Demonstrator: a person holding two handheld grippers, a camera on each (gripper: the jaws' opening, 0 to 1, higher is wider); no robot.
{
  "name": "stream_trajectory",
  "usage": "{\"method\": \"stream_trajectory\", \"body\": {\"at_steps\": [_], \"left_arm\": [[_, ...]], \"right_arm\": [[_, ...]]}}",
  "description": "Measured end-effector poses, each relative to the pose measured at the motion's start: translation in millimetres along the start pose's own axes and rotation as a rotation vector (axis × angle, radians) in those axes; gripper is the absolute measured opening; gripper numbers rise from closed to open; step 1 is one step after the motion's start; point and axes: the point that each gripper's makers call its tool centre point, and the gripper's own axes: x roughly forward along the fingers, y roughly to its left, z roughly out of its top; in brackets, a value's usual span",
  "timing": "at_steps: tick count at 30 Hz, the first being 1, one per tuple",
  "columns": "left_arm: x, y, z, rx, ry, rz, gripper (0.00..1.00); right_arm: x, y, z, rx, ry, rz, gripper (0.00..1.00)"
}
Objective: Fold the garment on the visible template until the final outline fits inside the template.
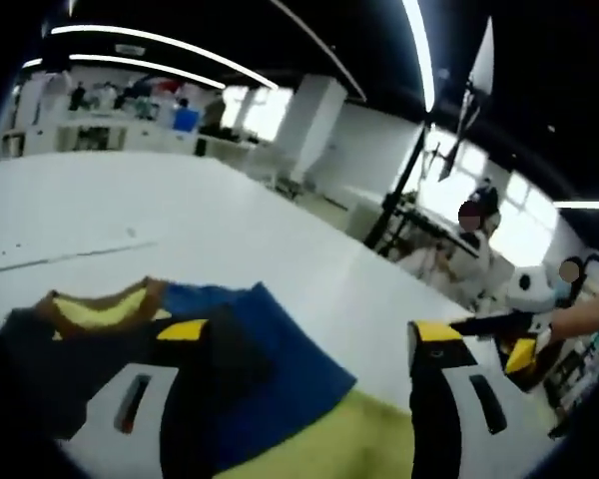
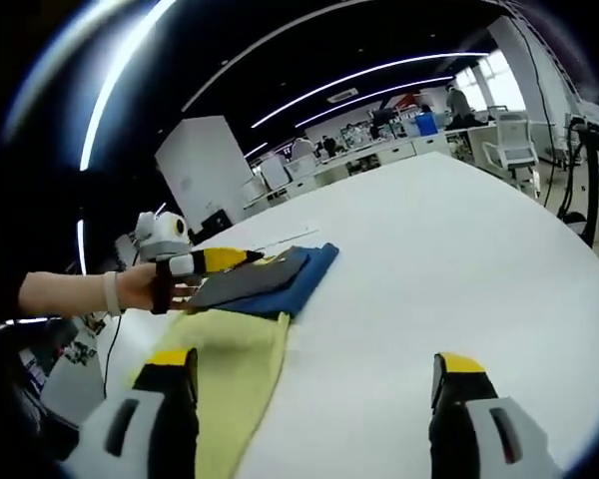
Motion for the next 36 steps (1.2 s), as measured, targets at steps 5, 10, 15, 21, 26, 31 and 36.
{"method": "stream_trajectory", "body": {"at_steps": [5,10,15,21,26,31,36], "left_arm": [[-26,7.0,-0.2,0.012,-0.014,0.0,0.99],[-57,6.9,-2.6,-0.001,-0.022,0.013,0.99],[-83,12.8,-4.4,0.0,-0.035,0.043,0.99],[-117,22.6,-8.0,-0.028,-0.052,0.103,0.97],[-146,28.9,-16.4,-0.044,-0.051,0.137,0.94],[-178,34.3,-29.3,-0.071,-0.046,0.177,0.93],[-212,38.1,-42.8,-0.083,-0.046,0.223,0.93]], "right_arm": [[8,14,6.0,-0.039,0.008,0.04,1.0],[15,25,9.6,-0.058,0.016,0.064,1.0],[20,34,14.3,-0.073,0.016,0.08,1.0],[26,45,16.7,-0.104,0.028,0.102,1.0],[29,54,18.9,-0.13,0.031,0.116,1.0],[30,60,18.6,-0.14,0.033,0.127,0.99],[30,65,15.6,-0.152,0.043,0.138,0.99]]}}
